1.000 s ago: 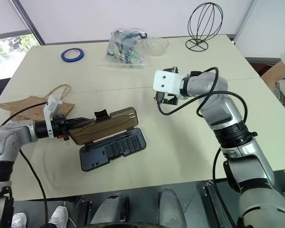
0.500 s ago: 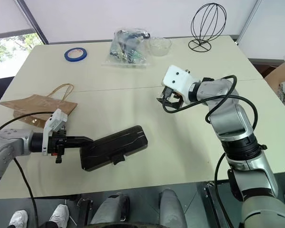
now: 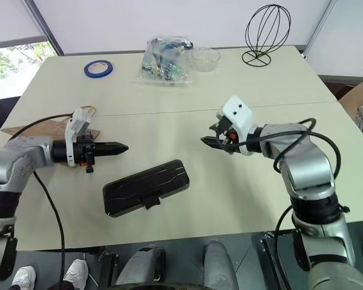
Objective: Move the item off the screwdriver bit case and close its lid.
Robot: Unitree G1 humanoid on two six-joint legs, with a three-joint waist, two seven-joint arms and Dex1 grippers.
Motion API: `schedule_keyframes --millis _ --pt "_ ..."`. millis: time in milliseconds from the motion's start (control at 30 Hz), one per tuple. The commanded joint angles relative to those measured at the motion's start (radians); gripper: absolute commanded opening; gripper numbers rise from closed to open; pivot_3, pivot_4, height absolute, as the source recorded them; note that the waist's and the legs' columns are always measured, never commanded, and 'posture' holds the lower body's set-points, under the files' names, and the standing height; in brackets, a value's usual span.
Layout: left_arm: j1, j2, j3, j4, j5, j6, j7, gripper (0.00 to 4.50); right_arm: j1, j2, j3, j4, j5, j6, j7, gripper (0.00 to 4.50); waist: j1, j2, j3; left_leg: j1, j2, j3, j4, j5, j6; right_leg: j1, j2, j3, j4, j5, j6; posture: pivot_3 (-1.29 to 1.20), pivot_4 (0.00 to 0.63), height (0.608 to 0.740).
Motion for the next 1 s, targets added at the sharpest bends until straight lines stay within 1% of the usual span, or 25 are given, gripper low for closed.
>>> schedule_keyframes --millis 33,67,167,267,367,467,500,667,833,1000 --pt "-0.062 -0.027 -0.047 0.062 0.049 -0.059 -0.028 0.0 0.055 -0.016 -0.011 -0.125 0.108 0.083 0.004 0.4 0.0 0.0 0.0 0.0 0.0 0.0 0.0 0.0 0.0 0.0 0.0 0.0 0.0 0.0 0.0 0.0 0.15 0.74" --pt "-0.077 -0.04 -0.068 0.083 0.064 -0.076 -0.037 0.0 0.065 -0.01 -0.011 -0.137 0.135 0.107 0.0 0.05 -0.001 0.0 0.0 0.0 0.0 0.0 0.0 0.0 0.0 0.0 0.0 0.0 0.0 0.0 0.0 0.0 0.15 0.74" --pt "-0.114 -0.085 -0.123 0.147 0.111 -0.122 -0.059 0.0 0.09 0.035 -0.01 -0.162 0.224 0.197 -0.023 0.05 -0.004 0.0 0.0 0.0 0.0 0.0 0.001 0.0 0.0 0.0 0.0 0.001 0.0 0.0 0.0 0.0 0.15 0.74" --pt "-0.136 -0.129 -0.172 0.215 0.158 -0.166 -0.081 0.0 0.097 0.106 0.041 -0.143 0.261 0.267 -0.084 0.05 -0.004 0.0 0.0 0.0 0.0 0.0 0.002 0.0 0.0 0.001 0.0 0.0 0.001 0.0 0.0 0.0 0.15 0.74" --pt "-0.152 -0.165 -0.226 0.29 0.217 -0.23 -0.108 0.0 0.109 0.17 0.097 -0.111 0.305 0.292 -0.106 0.05 -0.005 0.0 0.0 0.0 0.0 0.0 0.002 0.0 0.0 0.0 0.0 0.0 0.001 0.0 0.0 0.0 0.15 0.74" --pt "-0.162 -0.2 -0.26 0.361 0.267 -0.291 -0.125 0.0 0.132 0.152 0.223 -0.107 0.298 0.233 -0.111 0.05 -0.003 0.0 0.0 0.0 0.0 0.0 0.002 0.0 0.0 0.0 0.0 0.0 0.0 0.0 0.0 0.0 0.15 0.74" --pt "-0.165 -0.209 -0.264 0.375 0.278 -0.303 -0.129 0.0 0.133 0.158 0.238 -0.104 0.303 0.23 -0.12 0.05 -0.003 0.0 0.0 0.0 0.0 0.0 0.002 0.0 0.0 0.0 0.0 0.0 0.0 0.0 0.0 0.0 0.15 0.74" --pt "-0.175 -0.242 -0.263 0.408 0.304 -0.326 -0.14 0.0 0.136 0.148 0.284 -0.102 0.321 0.198 -0.13 0.05 -0.001 0.0 0.0 0.0 0.0 0.0 0.003 0.0 0.0 0.001 0.0 0.0 0.0 0.0 0.0 0.0 0.15 0.74" --pt "-0.167 -0.263 -0.259 0.413 0.319 -0.332 -0.139 0.0 0.124 0.175 0.286 -0.085 0.342 0.204 -0.162 0.05 -0.004 0.0 0.0 0.0 0.0 -0.001 0.003 0.0 0.0 0.001 0.0 0.0 0.001 0.0 0.0 0.0 0.15 0.74" --pt "-0.161 -0.272 -0.261 0.416 0.329 -0.339 -0.143 0.0 0.11 0.18 0.283 -0.109 0.38 0.222 -0.174 0.05 -0.003 0.0 0.0 0.0 0.0 -0.001 0.003 0.0 0.0 0.001 0.0 0.0 0.001 0.0 0.0 0.0 0.15 0.74"
